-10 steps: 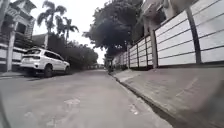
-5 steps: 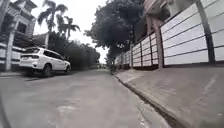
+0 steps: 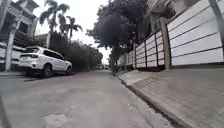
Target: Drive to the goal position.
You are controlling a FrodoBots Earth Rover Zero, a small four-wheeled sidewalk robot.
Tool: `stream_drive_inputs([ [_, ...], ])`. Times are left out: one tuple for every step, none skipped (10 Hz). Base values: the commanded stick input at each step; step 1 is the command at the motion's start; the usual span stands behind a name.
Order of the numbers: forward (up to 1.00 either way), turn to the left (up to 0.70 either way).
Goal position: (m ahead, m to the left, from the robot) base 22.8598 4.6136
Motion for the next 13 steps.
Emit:
stream_drive_inputs([
  [0.7,0.0],
  [0.7,0.0],
  [0.7,0.0],
  [0.7,0.0],
  [0.7,0.0],
  [0.7,0.0],
  [0.7,0.0],
  [0.7,0.0],
  [0.7,0.0],
  [0.7,0.0],
  [0.7,0.0],
  [0.7,0.0],
  [0.7,0.0],
])
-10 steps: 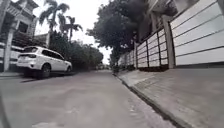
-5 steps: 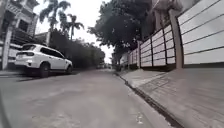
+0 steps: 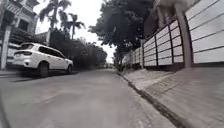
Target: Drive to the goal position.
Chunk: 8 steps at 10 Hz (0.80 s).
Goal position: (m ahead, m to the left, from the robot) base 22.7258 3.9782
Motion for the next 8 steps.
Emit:
stream_drive_inputs([
  [0.7,0.0],
  [0.7,0.0],
  [0.7,0.0],
  [0.7,0.0],
  [0.7,0.0],
  [0.7,-0.01],
  [0.7,-0.01],
  [0.7,-0.31],
])
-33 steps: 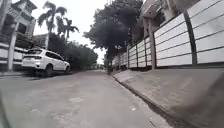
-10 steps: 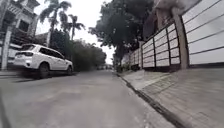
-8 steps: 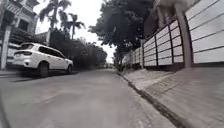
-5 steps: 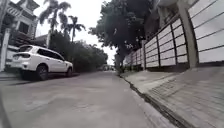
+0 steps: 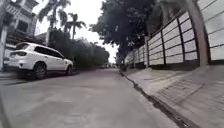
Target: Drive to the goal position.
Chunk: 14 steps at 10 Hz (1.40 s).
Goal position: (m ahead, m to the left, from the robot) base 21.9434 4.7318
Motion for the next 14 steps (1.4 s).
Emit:
stream_drive_inputs([
  [0.7,-0.31],
  [0.7,-0.31],
  [0.7,-0.3],
  [0.7,-0.06],
  [0.7,0.0],
  [0.7,0.0],
  [0.7,0.0],
  [0.7,0.0],
  [0.7,0.0],
  [0.7,0.0],
  [0.7,-0.04],
  [0.7,-0.21],
  [0.7,-0.31],
  [0.7,-0.19],
])
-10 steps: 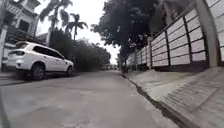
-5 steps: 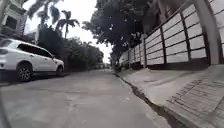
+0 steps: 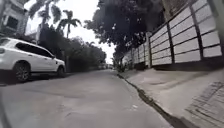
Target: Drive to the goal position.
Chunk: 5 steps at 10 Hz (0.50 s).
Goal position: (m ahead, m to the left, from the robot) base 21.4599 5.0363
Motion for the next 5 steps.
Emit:
stream_drive_inputs([
  [0.7,-0.05],
  [0.7,0.0],
  [0.7,0.0],
  [0.7,-0.01],
  [0.7,-0.02],
])
